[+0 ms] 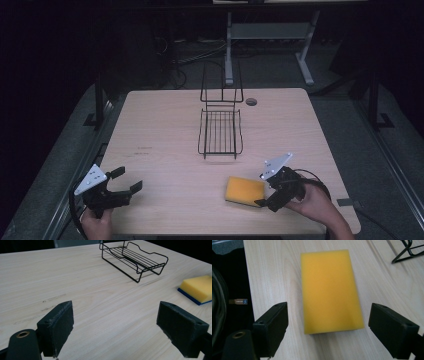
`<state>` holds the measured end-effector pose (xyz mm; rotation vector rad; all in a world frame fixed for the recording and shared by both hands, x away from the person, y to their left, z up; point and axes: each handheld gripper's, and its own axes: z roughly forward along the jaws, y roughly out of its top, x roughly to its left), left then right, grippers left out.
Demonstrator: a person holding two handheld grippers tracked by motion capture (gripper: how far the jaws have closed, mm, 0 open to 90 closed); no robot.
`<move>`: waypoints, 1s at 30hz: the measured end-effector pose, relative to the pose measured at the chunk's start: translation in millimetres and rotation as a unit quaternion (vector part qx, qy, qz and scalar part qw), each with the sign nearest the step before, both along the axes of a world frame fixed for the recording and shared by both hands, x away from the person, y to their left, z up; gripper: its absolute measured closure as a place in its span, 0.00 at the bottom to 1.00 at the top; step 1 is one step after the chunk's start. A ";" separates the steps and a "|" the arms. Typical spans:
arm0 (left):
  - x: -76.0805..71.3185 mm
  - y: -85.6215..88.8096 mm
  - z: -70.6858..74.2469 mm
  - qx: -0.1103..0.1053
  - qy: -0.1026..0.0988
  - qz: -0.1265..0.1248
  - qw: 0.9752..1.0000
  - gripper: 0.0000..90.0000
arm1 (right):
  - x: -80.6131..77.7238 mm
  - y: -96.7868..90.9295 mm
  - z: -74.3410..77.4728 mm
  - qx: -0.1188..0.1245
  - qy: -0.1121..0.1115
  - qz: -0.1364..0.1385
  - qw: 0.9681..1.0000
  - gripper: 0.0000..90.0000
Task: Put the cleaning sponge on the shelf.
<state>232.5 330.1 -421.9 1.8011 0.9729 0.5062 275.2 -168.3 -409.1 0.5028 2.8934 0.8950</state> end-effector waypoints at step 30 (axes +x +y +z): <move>0.0 -0.8 0.3 0.001 -0.001 -0.002 1.000 0.15 | 19.7 36.5 -13.6 -0.045 0.016 0.041 0.998 0.17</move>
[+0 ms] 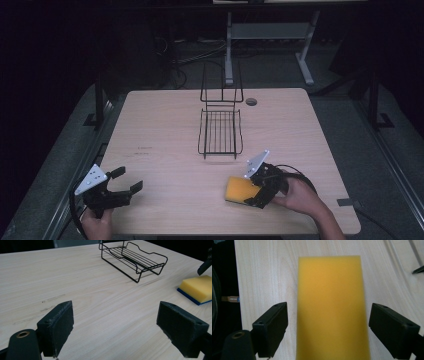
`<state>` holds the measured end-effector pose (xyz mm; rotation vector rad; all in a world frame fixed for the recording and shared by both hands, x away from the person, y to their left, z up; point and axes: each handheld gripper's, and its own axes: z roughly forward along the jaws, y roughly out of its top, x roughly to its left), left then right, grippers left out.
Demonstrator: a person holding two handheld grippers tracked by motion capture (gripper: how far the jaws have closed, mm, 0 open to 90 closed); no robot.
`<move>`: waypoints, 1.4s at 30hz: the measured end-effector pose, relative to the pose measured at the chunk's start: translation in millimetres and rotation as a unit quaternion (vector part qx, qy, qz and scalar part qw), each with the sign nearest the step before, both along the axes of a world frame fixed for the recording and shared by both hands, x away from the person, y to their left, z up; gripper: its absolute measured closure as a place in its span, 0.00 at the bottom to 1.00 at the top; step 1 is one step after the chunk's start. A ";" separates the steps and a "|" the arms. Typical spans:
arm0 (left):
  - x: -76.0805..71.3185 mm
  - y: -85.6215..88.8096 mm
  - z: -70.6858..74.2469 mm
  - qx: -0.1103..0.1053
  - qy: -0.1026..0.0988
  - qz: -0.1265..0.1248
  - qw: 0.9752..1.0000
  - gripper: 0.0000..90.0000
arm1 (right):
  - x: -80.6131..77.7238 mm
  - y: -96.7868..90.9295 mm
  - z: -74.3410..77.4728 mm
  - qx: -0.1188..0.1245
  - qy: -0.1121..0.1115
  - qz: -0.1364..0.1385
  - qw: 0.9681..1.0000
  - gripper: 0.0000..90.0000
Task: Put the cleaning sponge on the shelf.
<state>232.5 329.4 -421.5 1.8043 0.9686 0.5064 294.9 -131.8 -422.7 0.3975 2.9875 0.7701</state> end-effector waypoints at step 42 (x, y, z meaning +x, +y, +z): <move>-0.4 0.8 1.3 0.000 -0.004 -0.002 1.000 0.15 | 7.0 16.8 -23.2 -0.049 0.011 0.019 0.999 0.22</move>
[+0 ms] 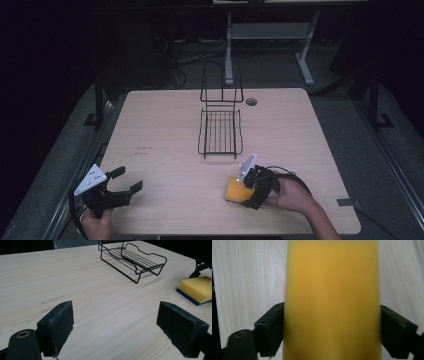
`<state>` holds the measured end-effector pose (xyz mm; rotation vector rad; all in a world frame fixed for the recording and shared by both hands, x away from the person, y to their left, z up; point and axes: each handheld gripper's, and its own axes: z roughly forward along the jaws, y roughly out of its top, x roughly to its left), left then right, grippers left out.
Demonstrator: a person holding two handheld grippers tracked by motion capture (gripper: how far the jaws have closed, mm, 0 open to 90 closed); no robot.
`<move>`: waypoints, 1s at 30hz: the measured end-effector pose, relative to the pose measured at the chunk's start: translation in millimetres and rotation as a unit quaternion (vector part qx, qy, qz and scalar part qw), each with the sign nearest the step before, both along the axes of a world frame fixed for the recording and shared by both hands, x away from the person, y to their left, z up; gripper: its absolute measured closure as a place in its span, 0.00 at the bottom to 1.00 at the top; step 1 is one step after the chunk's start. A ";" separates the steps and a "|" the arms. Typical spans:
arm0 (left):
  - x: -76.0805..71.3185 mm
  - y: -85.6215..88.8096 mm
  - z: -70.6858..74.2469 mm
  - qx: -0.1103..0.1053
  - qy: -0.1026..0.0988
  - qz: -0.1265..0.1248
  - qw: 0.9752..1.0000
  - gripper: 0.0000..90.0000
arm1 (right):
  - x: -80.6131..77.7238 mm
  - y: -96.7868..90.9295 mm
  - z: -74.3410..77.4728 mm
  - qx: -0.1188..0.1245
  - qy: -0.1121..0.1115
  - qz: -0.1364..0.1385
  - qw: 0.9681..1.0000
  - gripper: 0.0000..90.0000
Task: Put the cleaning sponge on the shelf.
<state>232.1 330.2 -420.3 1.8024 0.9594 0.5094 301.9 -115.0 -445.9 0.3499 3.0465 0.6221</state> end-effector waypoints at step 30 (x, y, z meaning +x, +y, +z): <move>-0.1 -1.5 0.3 0.000 -0.002 -0.001 1.000 0.15 | 14.1 0.7 31.2 0.027 -0.009 0.008 1.000 0.24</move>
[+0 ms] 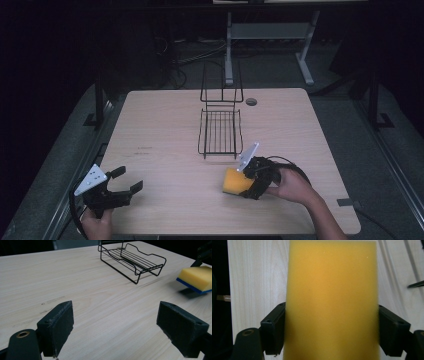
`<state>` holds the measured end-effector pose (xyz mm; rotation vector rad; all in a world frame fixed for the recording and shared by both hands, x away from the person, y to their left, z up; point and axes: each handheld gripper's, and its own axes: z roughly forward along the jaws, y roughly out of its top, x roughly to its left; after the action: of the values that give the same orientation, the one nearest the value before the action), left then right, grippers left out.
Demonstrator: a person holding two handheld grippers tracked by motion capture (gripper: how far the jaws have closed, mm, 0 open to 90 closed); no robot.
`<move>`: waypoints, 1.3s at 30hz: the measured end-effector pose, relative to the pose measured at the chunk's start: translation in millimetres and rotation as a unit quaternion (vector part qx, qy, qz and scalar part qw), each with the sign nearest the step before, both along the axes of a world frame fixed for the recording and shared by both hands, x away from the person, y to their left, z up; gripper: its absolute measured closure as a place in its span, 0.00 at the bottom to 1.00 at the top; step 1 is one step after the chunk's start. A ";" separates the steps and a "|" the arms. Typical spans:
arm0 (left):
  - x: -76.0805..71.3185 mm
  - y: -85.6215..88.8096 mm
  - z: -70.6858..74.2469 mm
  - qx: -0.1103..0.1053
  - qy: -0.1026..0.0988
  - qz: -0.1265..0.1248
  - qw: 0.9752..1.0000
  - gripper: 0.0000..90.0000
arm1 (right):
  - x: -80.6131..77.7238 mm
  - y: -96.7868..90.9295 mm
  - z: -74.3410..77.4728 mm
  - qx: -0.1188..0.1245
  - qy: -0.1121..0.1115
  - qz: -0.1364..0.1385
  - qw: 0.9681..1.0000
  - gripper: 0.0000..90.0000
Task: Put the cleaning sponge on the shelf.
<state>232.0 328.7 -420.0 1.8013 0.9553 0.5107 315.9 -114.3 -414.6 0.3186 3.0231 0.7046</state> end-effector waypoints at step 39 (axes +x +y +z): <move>0.4 1.5 0.4 0.002 -0.004 0.003 1.000 0.15 | 31.7 26.6 18.0 0.008 0.005 0.023 1.000 0.24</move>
<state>232.4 330.2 -419.7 1.7996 0.9563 0.5240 347.7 -87.7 -396.7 0.2561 3.0446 0.7340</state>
